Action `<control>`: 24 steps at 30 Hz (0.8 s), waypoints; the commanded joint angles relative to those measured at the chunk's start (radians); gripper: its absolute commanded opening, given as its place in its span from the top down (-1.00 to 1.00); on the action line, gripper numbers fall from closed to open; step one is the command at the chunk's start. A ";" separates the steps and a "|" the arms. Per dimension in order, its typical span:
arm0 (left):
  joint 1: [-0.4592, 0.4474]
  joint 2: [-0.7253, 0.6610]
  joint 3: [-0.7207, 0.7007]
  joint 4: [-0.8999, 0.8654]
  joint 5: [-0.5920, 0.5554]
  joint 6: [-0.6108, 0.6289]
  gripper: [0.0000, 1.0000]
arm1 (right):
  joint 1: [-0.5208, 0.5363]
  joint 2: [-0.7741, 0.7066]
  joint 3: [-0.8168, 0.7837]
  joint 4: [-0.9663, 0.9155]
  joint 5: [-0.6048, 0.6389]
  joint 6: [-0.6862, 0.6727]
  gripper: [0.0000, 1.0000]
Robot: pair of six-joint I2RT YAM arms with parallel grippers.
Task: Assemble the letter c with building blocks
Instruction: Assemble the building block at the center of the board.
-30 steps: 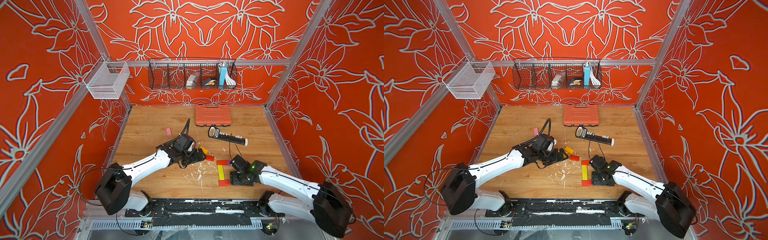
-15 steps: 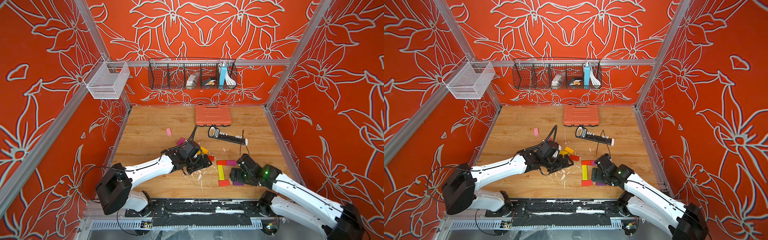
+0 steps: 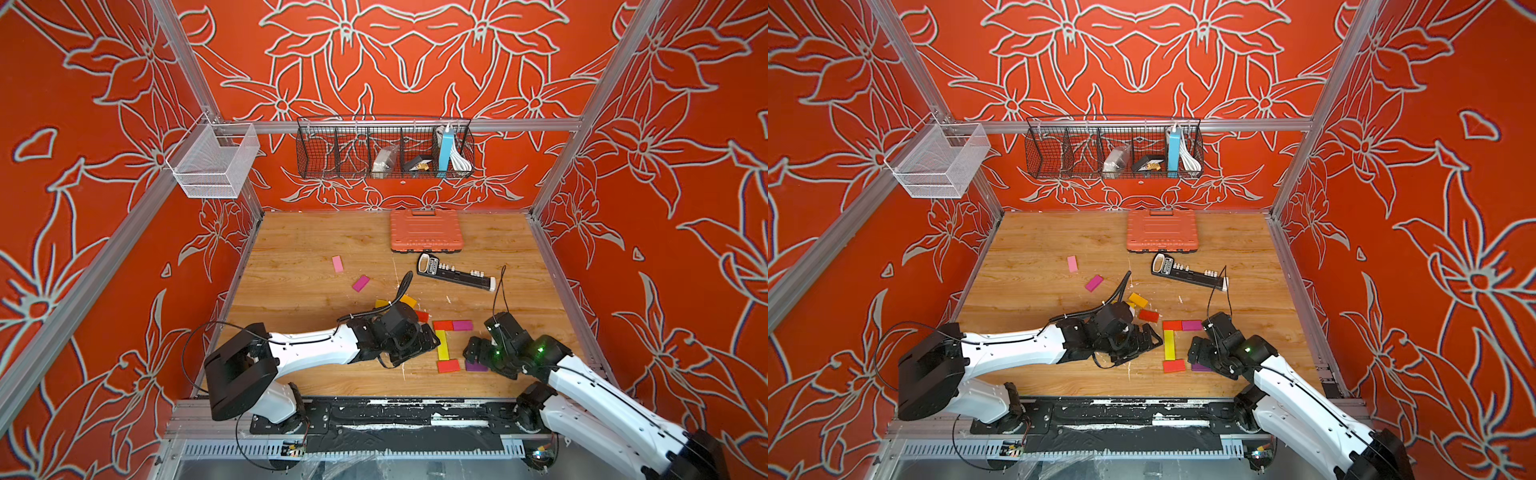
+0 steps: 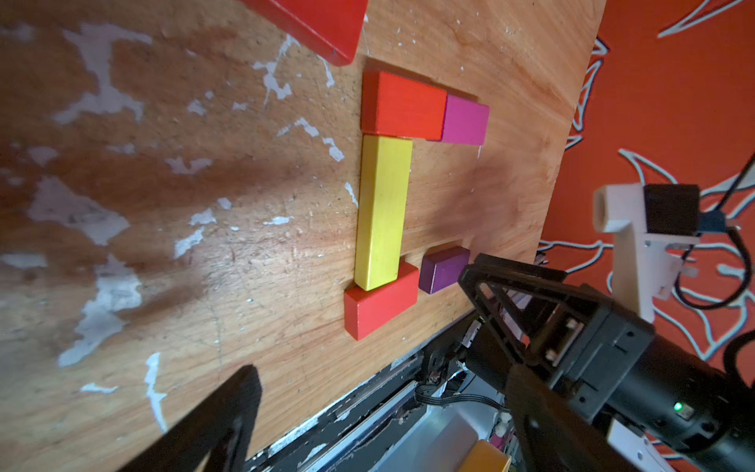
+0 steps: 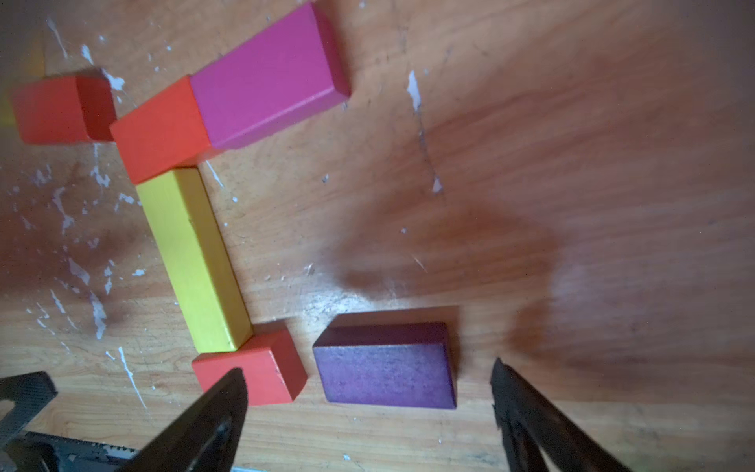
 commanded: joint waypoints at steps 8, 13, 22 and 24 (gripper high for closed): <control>-0.005 0.008 -0.019 0.047 -0.032 -0.037 -0.90 | -0.014 0.036 -0.019 0.063 -0.059 -0.027 -0.90; -0.005 0.002 -0.027 0.051 -0.036 -0.039 -0.90 | -0.016 0.062 -0.019 0.093 -0.087 -0.043 -0.89; -0.005 0.010 -0.028 0.060 -0.035 -0.038 -0.90 | -0.019 0.069 -0.024 0.115 -0.110 -0.053 -0.87; -0.005 0.013 -0.027 0.062 -0.033 -0.038 -0.90 | -0.018 0.070 -0.027 0.117 -0.114 -0.052 -0.86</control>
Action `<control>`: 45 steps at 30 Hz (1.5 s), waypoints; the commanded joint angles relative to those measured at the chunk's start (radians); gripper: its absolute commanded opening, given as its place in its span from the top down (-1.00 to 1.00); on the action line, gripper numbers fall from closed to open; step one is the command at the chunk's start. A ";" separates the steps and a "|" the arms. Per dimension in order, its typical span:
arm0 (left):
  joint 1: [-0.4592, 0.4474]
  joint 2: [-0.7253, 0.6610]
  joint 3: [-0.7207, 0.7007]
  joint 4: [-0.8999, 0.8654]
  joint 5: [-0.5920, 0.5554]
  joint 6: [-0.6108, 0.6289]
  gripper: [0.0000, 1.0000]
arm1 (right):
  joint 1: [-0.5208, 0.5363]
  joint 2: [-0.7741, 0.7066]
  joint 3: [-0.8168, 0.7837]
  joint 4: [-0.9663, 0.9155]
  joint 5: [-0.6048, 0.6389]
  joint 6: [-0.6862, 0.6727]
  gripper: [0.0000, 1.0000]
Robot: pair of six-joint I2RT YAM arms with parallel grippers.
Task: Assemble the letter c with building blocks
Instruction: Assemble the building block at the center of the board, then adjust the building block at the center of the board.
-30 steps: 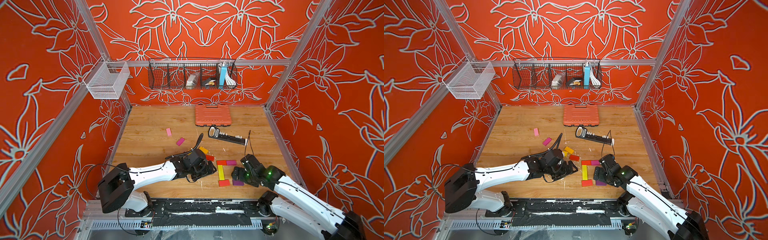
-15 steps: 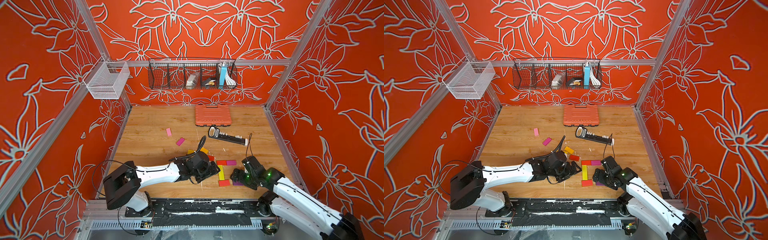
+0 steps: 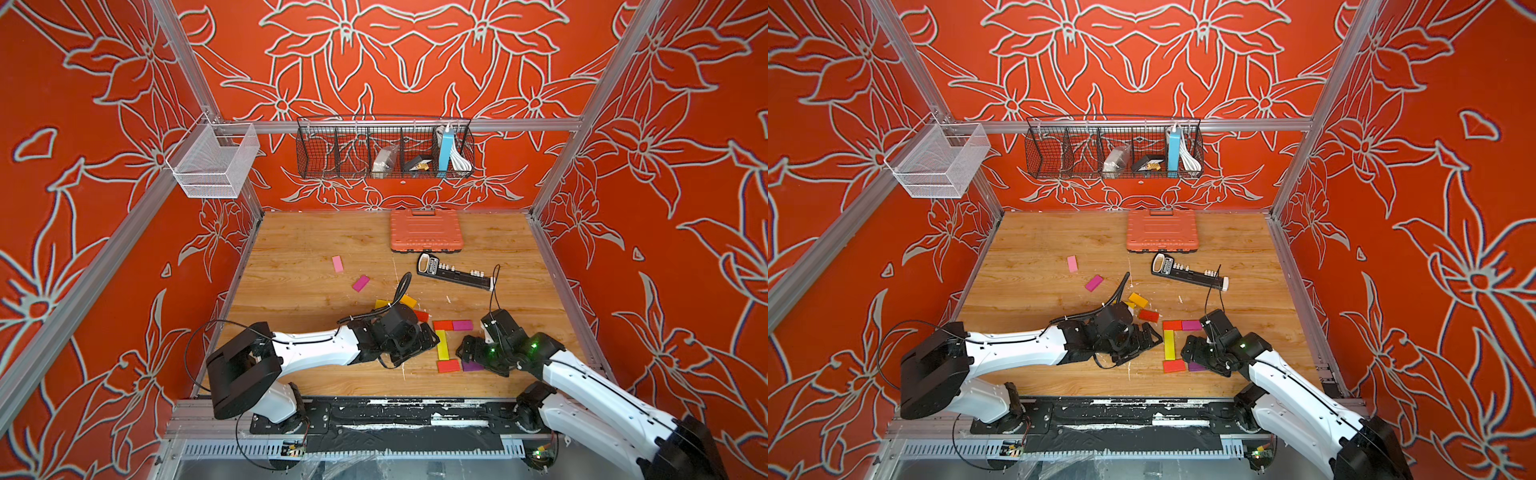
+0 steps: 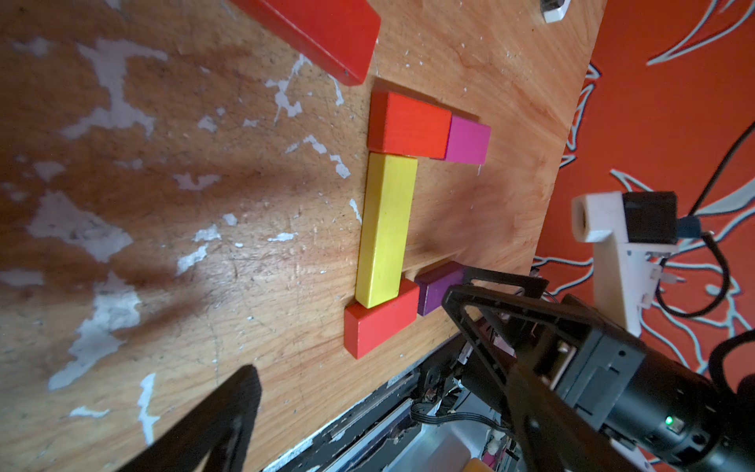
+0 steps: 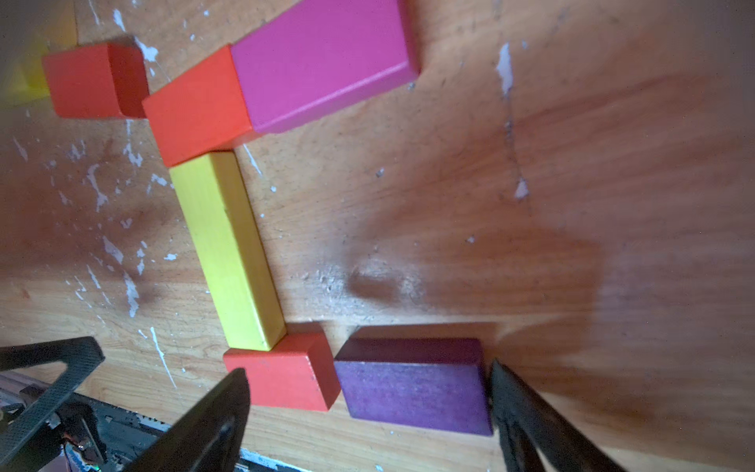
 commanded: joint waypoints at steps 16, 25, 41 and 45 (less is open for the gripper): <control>-0.006 0.072 0.021 0.061 0.033 -0.021 -0.90 | -0.004 -0.031 -0.042 0.028 -0.051 0.013 -0.84; -0.022 0.131 0.051 0.095 0.058 -0.033 -0.90 | -0.004 -0.059 -0.046 0.016 -0.054 0.036 -0.84; -0.071 0.205 0.084 0.165 0.080 -0.072 -0.90 | -0.104 -0.149 0.026 -0.185 0.090 0.037 -0.87; -0.078 0.214 0.090 0.168 0.082 -0.075 -0.89 | -0.110 -0.144 0.029 -0.184 0.083 0.030 -0.87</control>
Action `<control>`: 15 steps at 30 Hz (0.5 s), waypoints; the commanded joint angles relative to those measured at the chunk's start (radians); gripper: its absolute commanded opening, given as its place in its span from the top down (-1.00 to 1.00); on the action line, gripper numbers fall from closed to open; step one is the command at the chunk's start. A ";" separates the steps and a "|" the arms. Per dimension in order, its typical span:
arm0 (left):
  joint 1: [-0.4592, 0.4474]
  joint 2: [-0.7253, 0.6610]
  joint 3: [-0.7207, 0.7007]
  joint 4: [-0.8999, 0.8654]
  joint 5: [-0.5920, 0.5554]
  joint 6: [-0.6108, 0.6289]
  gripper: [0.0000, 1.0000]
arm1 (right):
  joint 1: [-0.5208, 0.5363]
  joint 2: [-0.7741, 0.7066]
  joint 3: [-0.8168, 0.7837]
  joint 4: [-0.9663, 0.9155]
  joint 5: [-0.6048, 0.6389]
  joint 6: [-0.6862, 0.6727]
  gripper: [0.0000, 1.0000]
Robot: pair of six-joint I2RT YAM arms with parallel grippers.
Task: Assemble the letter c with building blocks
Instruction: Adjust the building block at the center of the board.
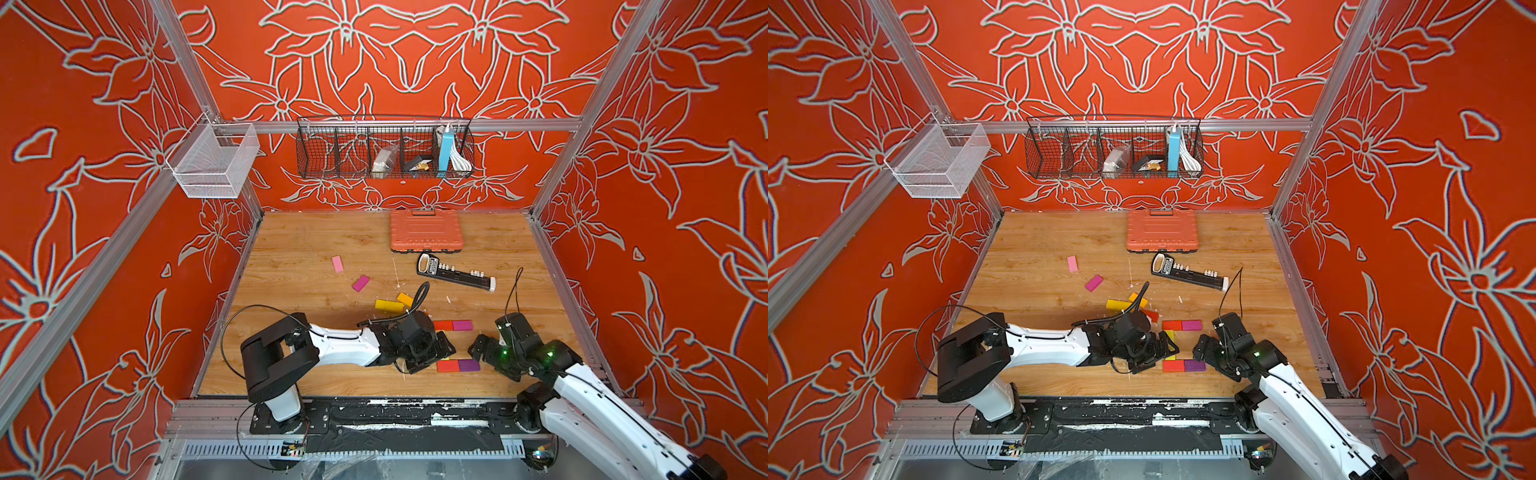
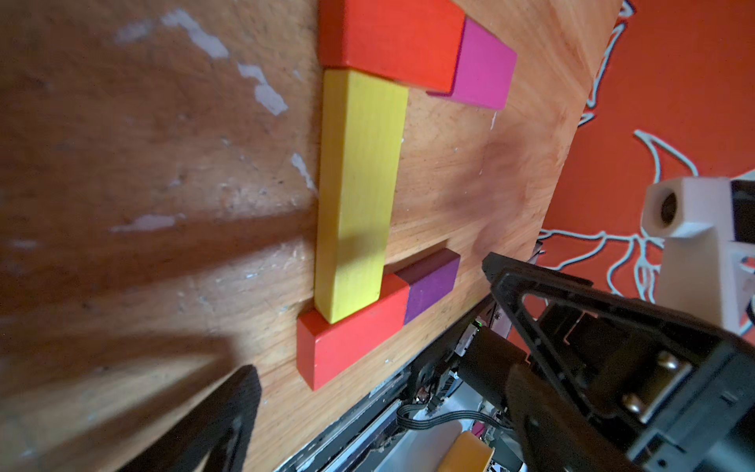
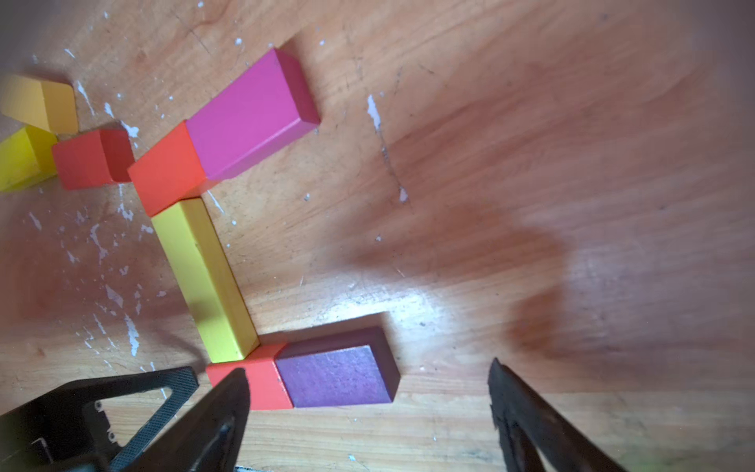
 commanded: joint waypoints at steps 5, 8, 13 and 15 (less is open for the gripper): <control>-0.017 0.020 0.029 0.029 0.002 -0.020 -0.89 | -0.012 0.005 0.036 -0.032 0.020 -0.014 -0.87; -0.023 0.031 0.033 0.038 0.004 -0.023 -0.89 | -0.014 0.009 0.038 -0.031 0.020 -0.017 -0.87; -0.029 0.048 0.038 0.050 0.010 -0.029 -0.89 | -0.016 0.008 0.037 -0.031 0.020 -0.019 -0.87; -0.029 0.052 0.041 0.053 0.011 -0.028 -0.89 | -0.018 0.005 0.036 -0.032 0.020 -0.019 -0.87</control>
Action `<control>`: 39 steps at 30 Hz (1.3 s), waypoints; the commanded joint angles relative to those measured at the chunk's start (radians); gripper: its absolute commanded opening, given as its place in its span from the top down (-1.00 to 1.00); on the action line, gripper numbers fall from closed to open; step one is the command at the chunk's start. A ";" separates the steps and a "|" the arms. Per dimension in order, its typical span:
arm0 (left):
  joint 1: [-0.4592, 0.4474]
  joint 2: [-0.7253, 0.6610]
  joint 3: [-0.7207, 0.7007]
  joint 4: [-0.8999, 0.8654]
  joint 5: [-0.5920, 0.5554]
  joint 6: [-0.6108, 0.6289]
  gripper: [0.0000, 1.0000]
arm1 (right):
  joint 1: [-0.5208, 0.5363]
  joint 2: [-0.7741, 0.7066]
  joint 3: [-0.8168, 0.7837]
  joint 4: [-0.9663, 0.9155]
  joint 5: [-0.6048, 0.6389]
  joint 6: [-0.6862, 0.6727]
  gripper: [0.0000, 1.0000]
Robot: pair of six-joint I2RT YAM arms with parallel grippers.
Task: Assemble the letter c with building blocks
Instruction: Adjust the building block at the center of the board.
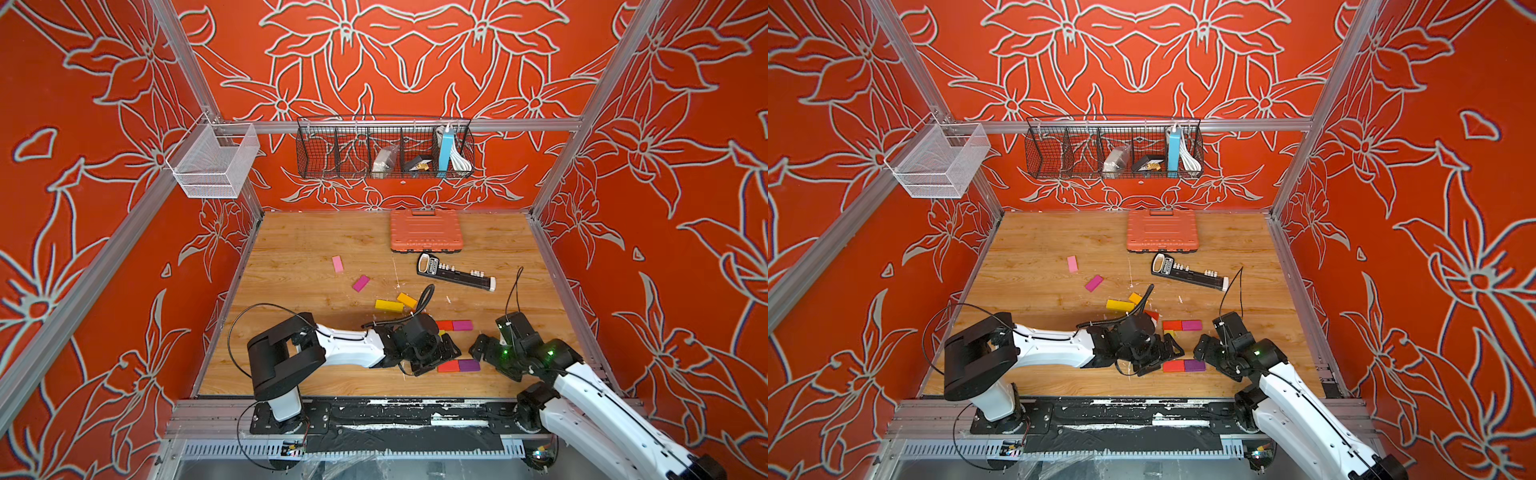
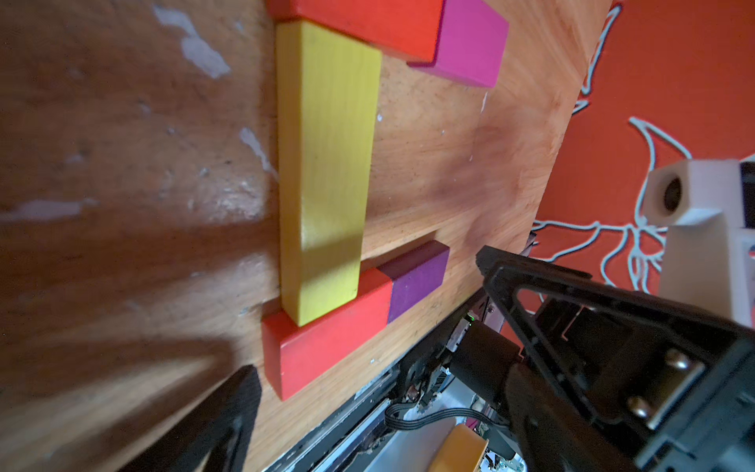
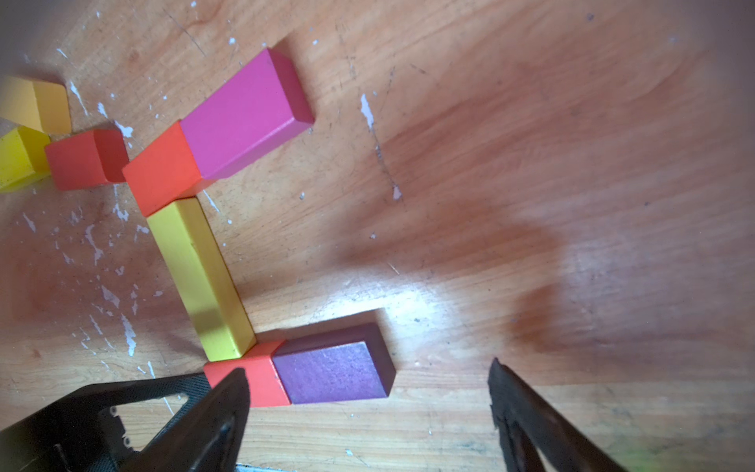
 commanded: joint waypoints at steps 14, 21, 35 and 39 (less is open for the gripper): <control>-0.008 0.033 0.036 0.025 0.012 -0.014 -0.89 | -0.012 -0.004 0.022 -0.019 0.018 -0.012 -0.87; -0.010 0.042 0.044 0.027 0.015 -0.014 -0.89 | -0.014 -0.002 0.021 -0.017 0.018 -0.012 -0.87; -0.009 0.031 0.041 0.022 0.011 -0.006 -0.89 | -0.016 -0.008 0.019 -0.015 0.018 -0.008 -0.87; -0.002 -0.012 0.047 -0.030 -0.014 0.024 -0.89 | -0.017 -0.002 0.028 -0.013 0.020 -0.009 -0.87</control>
